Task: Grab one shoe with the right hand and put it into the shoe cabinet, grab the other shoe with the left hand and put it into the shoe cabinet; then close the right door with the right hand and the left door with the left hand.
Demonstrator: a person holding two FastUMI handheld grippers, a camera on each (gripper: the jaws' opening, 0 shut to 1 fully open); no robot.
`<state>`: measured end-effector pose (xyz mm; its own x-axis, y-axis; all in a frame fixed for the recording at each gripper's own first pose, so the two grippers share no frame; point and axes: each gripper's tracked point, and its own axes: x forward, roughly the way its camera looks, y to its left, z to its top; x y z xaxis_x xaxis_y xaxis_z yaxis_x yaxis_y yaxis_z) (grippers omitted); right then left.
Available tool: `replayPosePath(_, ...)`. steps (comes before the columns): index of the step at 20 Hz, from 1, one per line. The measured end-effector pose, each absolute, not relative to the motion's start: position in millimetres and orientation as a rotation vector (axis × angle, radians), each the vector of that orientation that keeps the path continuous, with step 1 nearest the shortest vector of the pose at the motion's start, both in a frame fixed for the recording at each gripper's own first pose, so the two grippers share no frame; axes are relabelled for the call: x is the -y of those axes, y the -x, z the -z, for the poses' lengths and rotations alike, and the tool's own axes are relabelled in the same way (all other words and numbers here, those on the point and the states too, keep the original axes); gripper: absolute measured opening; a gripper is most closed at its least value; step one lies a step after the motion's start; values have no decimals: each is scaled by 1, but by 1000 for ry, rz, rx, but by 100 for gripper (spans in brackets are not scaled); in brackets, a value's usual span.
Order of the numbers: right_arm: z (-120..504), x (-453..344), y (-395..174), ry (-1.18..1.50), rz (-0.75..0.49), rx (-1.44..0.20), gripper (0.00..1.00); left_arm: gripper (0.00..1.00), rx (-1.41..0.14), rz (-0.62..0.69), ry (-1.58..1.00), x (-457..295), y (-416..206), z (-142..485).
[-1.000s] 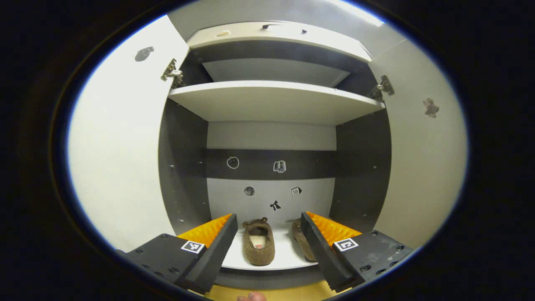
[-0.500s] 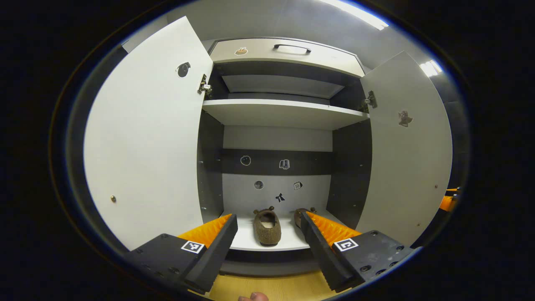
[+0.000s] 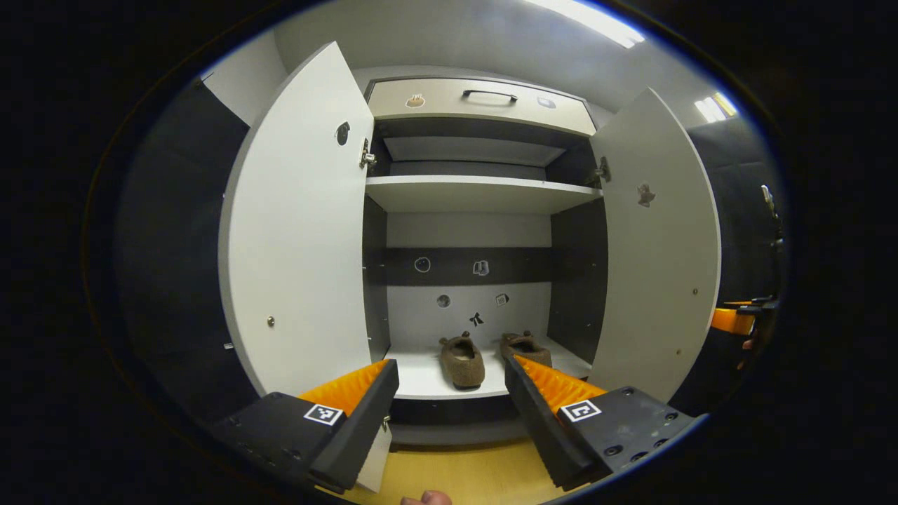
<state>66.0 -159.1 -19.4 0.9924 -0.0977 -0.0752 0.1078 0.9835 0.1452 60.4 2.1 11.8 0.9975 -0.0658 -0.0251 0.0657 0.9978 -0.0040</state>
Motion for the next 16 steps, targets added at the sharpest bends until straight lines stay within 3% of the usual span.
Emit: replayPosePath(16,30,9,-97,-161,-94,-84,98,96,-48,-32,25,-104,-9,-9)
